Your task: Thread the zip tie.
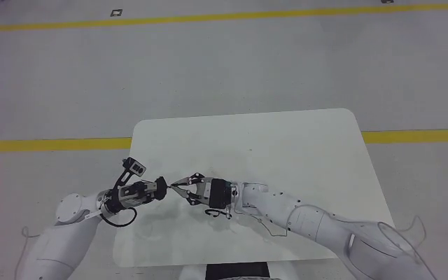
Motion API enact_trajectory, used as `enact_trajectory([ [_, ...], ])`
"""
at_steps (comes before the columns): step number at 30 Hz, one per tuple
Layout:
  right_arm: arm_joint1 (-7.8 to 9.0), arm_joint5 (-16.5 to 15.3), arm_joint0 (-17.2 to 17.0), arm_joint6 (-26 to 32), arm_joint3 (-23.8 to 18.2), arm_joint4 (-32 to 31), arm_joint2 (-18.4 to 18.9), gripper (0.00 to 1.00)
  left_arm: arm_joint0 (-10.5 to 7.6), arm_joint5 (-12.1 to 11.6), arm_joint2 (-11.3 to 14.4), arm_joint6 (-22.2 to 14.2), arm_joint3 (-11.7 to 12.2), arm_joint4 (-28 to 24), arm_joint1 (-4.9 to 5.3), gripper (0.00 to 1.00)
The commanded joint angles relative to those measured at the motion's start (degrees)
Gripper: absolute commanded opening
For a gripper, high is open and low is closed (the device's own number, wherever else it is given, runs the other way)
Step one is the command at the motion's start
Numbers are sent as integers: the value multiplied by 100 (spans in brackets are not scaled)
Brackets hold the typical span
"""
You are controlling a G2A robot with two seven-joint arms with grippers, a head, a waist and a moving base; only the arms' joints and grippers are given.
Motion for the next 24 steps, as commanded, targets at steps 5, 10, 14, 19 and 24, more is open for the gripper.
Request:
enact_trajectory([
  [5, 56, 0, -46, 89, -84, -69, 95, 0, -1, 9, 0, 0, 5, 13, 0, 0],
  [10, 97, 0, -80, 202, -164, -124, 155, 0, -1, 9, 0, 0, 5, 13, 0, 0],
  [14, 128, 0, -110, 263, -219, -142, 186, 0, -1, 9, 0, 0, 5, 13, 0, 0],
  [19, 161, 0, -130, 329, -279, -129, 180, 0, -1, 9, 0, 0, 5, 13, 0, 0],
  [24, 177, 0, -118, 339, -307, -109, 170, 0, 4, 78, 51, 214, -97, 106, -16, 0],
])
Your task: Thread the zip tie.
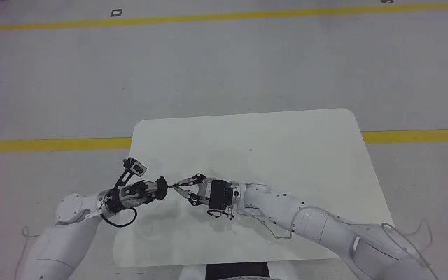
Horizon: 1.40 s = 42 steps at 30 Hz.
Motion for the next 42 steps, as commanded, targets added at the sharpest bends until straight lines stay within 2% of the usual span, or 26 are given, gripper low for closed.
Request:
enact_trajectory([
  [1, 5, 0, 5, -4, -11, 2, 1, 0, 13, 23, 9, 57, -35, 39, -6, 0],
  [13, 14, 0, -10, 8, 10, 35, -23, 0, 27, 226, 10, -159, -47, -189, -36, 0],
  [24, 2, 0, -4, -16, 41, 45, -30, 0, 20, 264, -20, -168, -16, -197, -55, 0],
  [25, 2, 0, -4, -15, 39, 42, -33, 3, 19, 265, -23, -168, -14, -190, -57, 0],
  [26, 1, 0, -3, -14, 36, 40, -35, 21, 17, 266, -25, -168, -10, -186, -59, 0],
  [27, 1, 0, -2, -16, 32, 40, -36, 47, 16, 269, -26, -168, -4, -184, -61, 0],
  [28, 1, 0, -2, -19, 28, 44, -33, 100, 13, 271, -26, -168, 2, -182, -63, 0],
  [36, 49, 0, -64, -71, -19, -79, 131, 100, -38, 310, -32, -96, 104, -183, -88, 0],
  [42, 152, 0, -224, -110, 27, -206, 288, 100, -127, 444, -20, -33, 177, -371, -120, 0],
])
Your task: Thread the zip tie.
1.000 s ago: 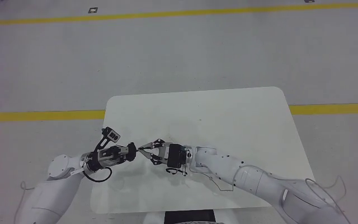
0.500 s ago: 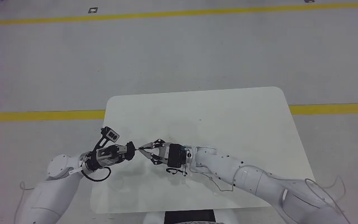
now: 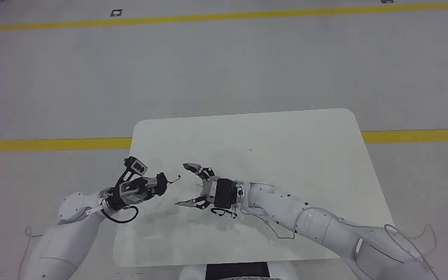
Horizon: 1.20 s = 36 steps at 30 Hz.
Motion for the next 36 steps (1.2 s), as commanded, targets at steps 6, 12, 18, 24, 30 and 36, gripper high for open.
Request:
enact_trajectory([
  [6, 93, 0, -138, 138, 16, 13, 15, 100, -18, 47, 5, -32, -8, -90, -9, 0],
  [12, 93, 0, -138, 138, 16, 13, 15, 100, -15, 115, 36, 58, -46, -142, -20, 0],
  [18, 105, 0, -266, -105, -236, 1021, -262, 100, -14, 622, 63, -153, 34, -750, -55, 0],
  [24, 168, 0, -238, 278, -836, 2553, -556, 100, 13, 882, 132, -153, 34, -1090, -48, 0],
  [30, 200, 0, -229, 1949, -1488, 4508, -556, 100, 11, 881, 173, -153, 73, -1204, -22, 0],
  [36, 202, 0, -148, 2351, -1649, 5303, -556, 100, 5, 828, 170, -153, 136, -1306, 1, 0],
])
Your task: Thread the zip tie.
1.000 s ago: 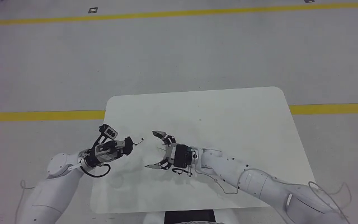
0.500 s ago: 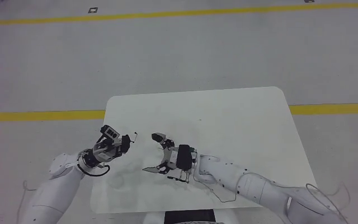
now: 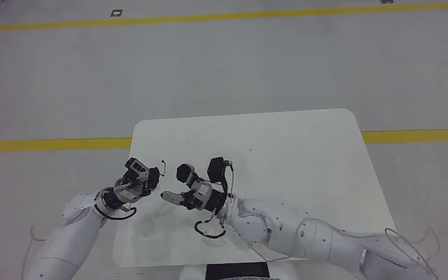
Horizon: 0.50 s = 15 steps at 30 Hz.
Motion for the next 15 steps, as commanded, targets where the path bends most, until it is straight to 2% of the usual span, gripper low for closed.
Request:
enact_trajectory([
  [1, 0, 0, -2, -14, 5, -27, 0, 100, 0, -3, -2, 0, 4, -2, 1, 0],
  [15, 0, 0, -2, -14, 5, -27, 0, 100, -3, 1, 1, 40, -3, 2, -2, 0],
])
